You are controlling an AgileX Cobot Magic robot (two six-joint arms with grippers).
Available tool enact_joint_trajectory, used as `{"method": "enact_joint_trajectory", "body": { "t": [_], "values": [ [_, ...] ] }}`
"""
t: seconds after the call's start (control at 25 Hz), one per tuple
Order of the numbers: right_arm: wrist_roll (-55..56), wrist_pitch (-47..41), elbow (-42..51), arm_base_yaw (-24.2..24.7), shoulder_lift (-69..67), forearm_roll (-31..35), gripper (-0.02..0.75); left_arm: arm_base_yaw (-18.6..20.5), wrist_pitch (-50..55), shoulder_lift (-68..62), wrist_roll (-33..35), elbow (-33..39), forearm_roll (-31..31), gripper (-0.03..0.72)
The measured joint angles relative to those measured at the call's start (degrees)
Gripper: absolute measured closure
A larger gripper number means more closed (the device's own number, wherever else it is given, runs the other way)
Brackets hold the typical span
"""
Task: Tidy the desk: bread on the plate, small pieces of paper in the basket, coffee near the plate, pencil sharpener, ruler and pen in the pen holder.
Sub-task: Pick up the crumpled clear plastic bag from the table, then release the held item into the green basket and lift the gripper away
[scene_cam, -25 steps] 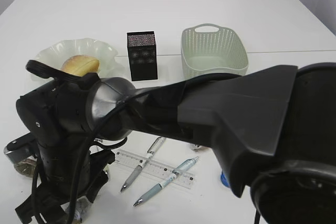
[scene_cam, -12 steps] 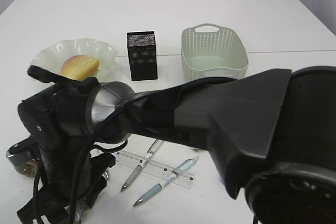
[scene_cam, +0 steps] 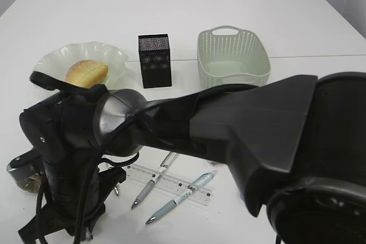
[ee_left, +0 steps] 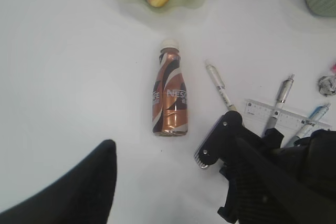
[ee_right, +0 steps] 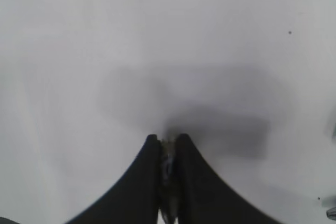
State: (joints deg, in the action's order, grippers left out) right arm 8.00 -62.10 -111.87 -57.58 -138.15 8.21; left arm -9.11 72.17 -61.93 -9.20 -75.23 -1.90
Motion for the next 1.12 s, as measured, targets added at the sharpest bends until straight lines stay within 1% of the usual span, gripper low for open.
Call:
{"method": "enact_joint_trajectory", "body": {
  "t": [0.16,0.36,0.52,0.8,0.92,1.12],
  "values": [
    [-0.02,-2.25,-0.42,0.00,0.00,0.14,0.710,0.00,0.00,0.00,0.00,0.00,0.00,0.205],
    [1.11,-7.02,-5.63,0.00,0.00,0.14,0.712,0.00,0.00,0.00,0.00,0.00,0.00,0.221],
    [2.64,-7.56,-10.87,0.00,0.00,0.14,0.712,0.00,0.00,0.00,0.10,0.00,0.00,0.228],
    [4.48,-7.97,-12.46,0.52,2.97,0.11,0.713,0.00,0.00,0.00,0.10,0.00,0.00,0.229],
    [4.96,-8.17,-12.56,1.94,4.76,-1.24,0.713,0.00,0.00,0.00,0.10,0.00,0.00,0.229],
    [5.41,-8.53,-12.56,6.88,7.19,-5.14,0.713,0.00,0.00,0.00,0.10,0.00,0.00,0.230]
  ]
}}
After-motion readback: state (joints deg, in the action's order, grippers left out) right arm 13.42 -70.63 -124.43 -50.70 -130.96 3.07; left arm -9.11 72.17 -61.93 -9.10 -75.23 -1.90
